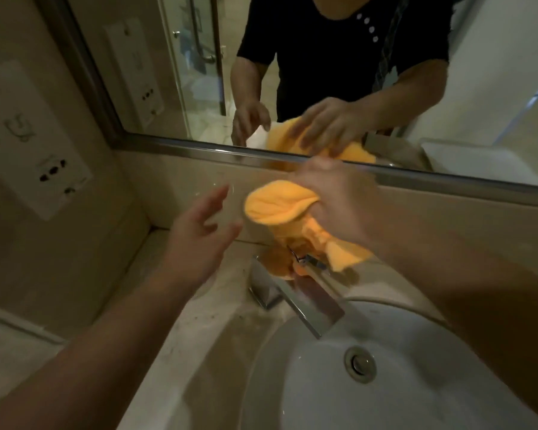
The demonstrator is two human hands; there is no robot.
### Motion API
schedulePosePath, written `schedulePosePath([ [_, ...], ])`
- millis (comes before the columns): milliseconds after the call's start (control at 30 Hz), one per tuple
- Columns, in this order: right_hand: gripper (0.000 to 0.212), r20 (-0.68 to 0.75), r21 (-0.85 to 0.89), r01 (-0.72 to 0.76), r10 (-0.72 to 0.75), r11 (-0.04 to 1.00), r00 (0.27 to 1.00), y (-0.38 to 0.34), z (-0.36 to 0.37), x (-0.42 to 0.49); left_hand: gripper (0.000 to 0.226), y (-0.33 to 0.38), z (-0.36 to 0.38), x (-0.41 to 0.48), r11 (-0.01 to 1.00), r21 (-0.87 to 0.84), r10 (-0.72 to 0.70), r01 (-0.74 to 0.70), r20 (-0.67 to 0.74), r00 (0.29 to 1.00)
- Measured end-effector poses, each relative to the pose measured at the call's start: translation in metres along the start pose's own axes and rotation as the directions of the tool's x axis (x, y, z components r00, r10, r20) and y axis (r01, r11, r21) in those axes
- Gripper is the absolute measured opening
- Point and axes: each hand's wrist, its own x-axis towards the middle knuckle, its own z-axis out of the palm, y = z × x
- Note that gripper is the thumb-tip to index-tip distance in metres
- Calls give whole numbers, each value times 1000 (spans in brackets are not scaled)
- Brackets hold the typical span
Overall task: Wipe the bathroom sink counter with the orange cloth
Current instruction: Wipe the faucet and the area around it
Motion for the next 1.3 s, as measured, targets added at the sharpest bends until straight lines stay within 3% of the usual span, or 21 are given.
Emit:
schedulePosePath([
  [67,46,11,-97,100,-99,990,995,-16,12,15,65,8,-2,14,939,255,208,-230,112,972],
  [133,42,68,-194,163,-152,967,986,-26,25,26,64,1,-4,24,827,423,312,-370,201,928],
  [233,37,200,-274,234,-183,933,963,-27,40,34,54,-24,-5,29,789,539,202,-295,226,953],
  [367,38,293,-240,240,-165,941,942,-17,59,40,32,-51,-3,43,671,693,132,-264,238,962],
  [533,43,235,-202,246,-197,948,952,3,64,34,29,-58,1,58,587,679,105,-441,476,873],
  [600,48,200,-162,191,-158,968,967,16,62,21,30,-62,1,62,619,648,94,-443,499,861],
  [700,47,163,58,110,-118,992,980,38,64,-2,29,-63,5,58,758,534,80,-373,492,867],
  [767,44,119,247,1,-31,969,992,49,72,-11,39,-64,10,52,719,595,2,-359,514,857],
  [867,43,181,443,-217,150,870,972,54,79,-15,42,-72,14,57,757,528,54,-385,537,842],
  [1000,39,234,688,-389,320,613,918,59,91,-22,38,-80,21,71,737,566,33,-370,517,855],
  [1100,37,209,725,-413,396,551,894,61,102,-26,34,-84,29,71,750,565,32,-344,489,872],
  [1300,40,142,678,-439,481,590,865,60,116,-40,40,-83,37,61,762,556,115,-332,388,914],
])
